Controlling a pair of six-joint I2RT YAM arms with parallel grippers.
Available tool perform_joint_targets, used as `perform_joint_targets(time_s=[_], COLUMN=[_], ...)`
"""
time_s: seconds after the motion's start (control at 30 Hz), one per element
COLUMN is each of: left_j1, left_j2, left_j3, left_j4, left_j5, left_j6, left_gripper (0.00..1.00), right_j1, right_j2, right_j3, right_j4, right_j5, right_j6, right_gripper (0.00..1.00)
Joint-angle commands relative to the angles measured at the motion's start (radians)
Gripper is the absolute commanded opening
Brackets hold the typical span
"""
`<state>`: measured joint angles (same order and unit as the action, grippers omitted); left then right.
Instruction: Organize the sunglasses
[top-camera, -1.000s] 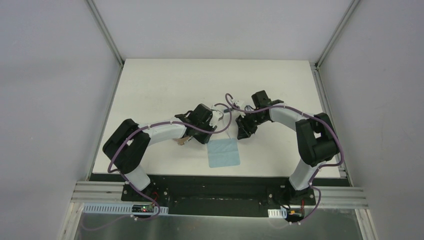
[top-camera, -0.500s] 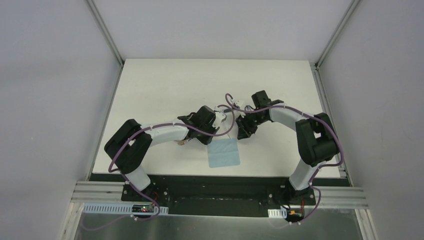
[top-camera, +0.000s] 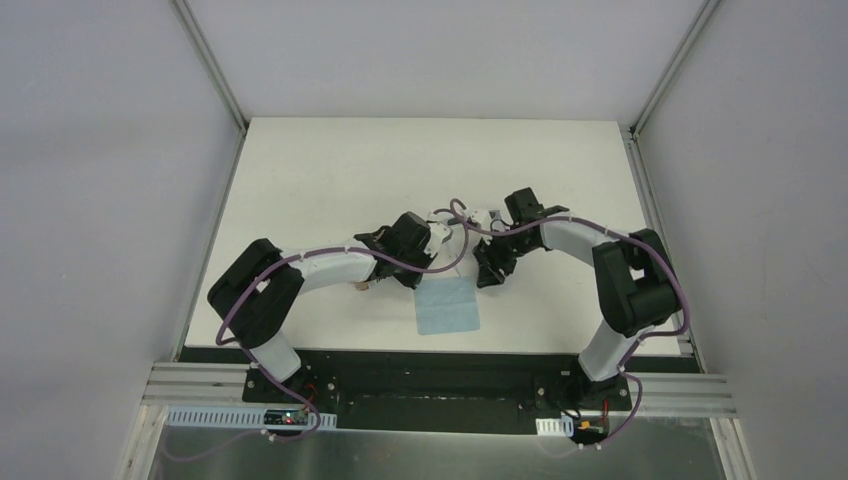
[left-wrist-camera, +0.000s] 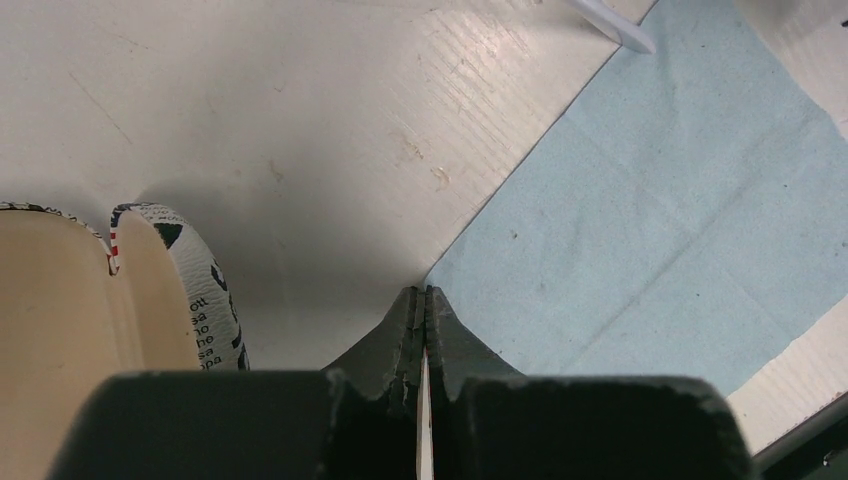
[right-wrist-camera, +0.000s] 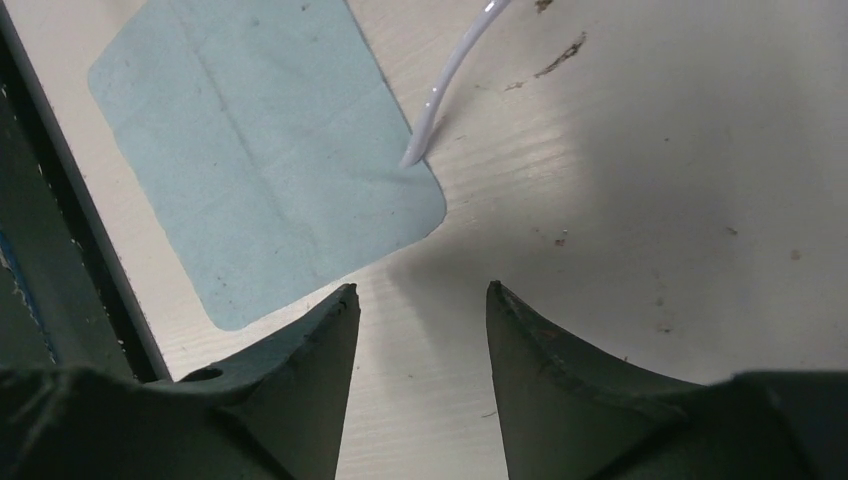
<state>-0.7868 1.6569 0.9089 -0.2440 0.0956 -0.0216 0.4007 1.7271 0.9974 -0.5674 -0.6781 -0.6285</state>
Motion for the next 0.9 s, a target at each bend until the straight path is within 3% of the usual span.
perform_joint_targets(time_s=[0.0,0.2,0.4,0.47,0.67,0.87], left_j1=[-0.015,-0.013,-0.009,-0.005,0.040,0.066], left_j2=[-0.023,-0.035,-0.031,-0.025,-0.019,0.014], left_j3=[-0.031,-0.047,-0.054,-0.053,-0.057,-0.041], left_j4=[0.023,0.061,0.085,0.087,0.094,0.090], left_j5=[0.032,0.037,0.047,0.053,0.104,0.179], left_j6=[-0.019,-0.015,-0.015,-0.016,-0.025,-0.015], left_gripper=[0.00,0.00,0.00,0.00,0.00,0.00], right_j1=[0.007,0.009,0.030,0.030,0.049,0.061], right_j2=[-0.089,-0.184,-0.245,-0.233,-0.230,-0.251], right_j3=[-0.040,-0.116,-0.177,-0.171,-0.136,-0.178], right_j4=[0.030,0.107,0.276,0.290,0.195,0.189], right_j5=[-0.066,-0.125,-0.121,-0.094,-0.124,-0.053], right_j6=[-0.229,-0.367,-0.367,-0.353,-0.413,-0.479], right_gripper=[0.53,0.53,0.52,0.46,0.48,0.50])
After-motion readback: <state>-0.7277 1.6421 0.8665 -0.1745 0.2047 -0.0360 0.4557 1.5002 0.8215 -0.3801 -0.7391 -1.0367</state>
